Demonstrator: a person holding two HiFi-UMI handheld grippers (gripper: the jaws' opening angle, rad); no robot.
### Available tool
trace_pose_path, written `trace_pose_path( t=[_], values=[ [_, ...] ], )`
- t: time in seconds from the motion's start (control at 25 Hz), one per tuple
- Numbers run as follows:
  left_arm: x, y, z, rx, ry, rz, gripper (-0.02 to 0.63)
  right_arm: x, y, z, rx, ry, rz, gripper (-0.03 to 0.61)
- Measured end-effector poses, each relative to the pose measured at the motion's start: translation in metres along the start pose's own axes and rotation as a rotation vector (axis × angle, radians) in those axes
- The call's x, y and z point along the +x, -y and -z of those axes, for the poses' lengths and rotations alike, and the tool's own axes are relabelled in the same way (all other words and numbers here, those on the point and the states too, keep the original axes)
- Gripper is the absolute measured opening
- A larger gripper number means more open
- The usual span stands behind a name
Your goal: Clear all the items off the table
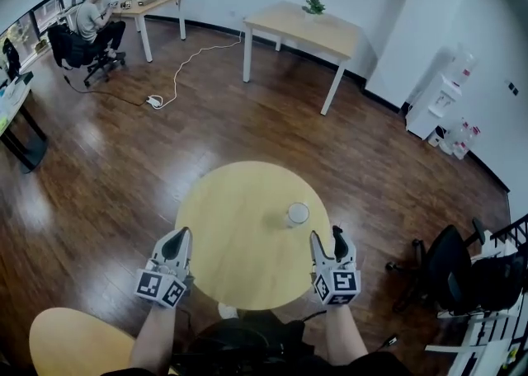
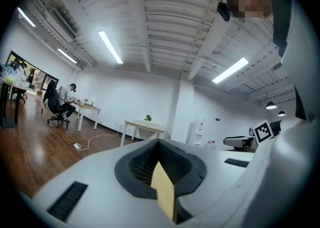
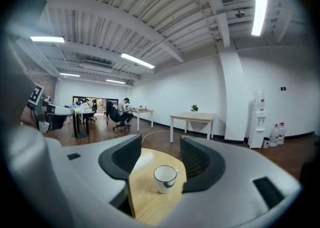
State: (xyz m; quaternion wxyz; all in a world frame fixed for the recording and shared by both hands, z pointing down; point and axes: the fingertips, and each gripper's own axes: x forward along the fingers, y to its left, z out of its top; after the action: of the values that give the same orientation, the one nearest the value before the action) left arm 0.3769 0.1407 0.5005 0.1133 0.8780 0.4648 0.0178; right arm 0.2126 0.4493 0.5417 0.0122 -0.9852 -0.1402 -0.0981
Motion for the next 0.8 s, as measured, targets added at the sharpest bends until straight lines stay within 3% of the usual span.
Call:
trace_pose_path(
  t=[0.08,0.24,0.32,0.52,0.68,0.8],
  values=[
    [0.004,0.000,0.013,0.000,-0.027,-0.004,0.002,0.011,0.001,0.012,-0.006,-0.026,0.001,0.280],
    [0.015,-0.008,0.039,-0.003,-0.075,-0.014,0.002,0.039,-0.005,0.038,-0.029,-0.068,-0.022,0.285],
    [0.020,-0.013,0.051,-0.007,-0.096,-0.020,0.002,0.055,-0.009,0.051,-0.051,-0.093,-0.038,0.331],
    [0.035,-0.017,0.090,-0.014,-0.155,-0.042,0.002,0.080,-0.009,0.083,-0.044,-0.132,-0.063,0.333],
    [0.047,-0.013,0.115,-0.033,-0.190,-0.043,0.002,0.097,-0.005,0.112,0.011,-0.158,-0.058,0.481],
    [0.052,-0.008,0.127,-0.047,-0.219,-0.042,0.002,0.109,-0.006,0.129,0.036,-0.179,-0.060,0.485]
  ],
)
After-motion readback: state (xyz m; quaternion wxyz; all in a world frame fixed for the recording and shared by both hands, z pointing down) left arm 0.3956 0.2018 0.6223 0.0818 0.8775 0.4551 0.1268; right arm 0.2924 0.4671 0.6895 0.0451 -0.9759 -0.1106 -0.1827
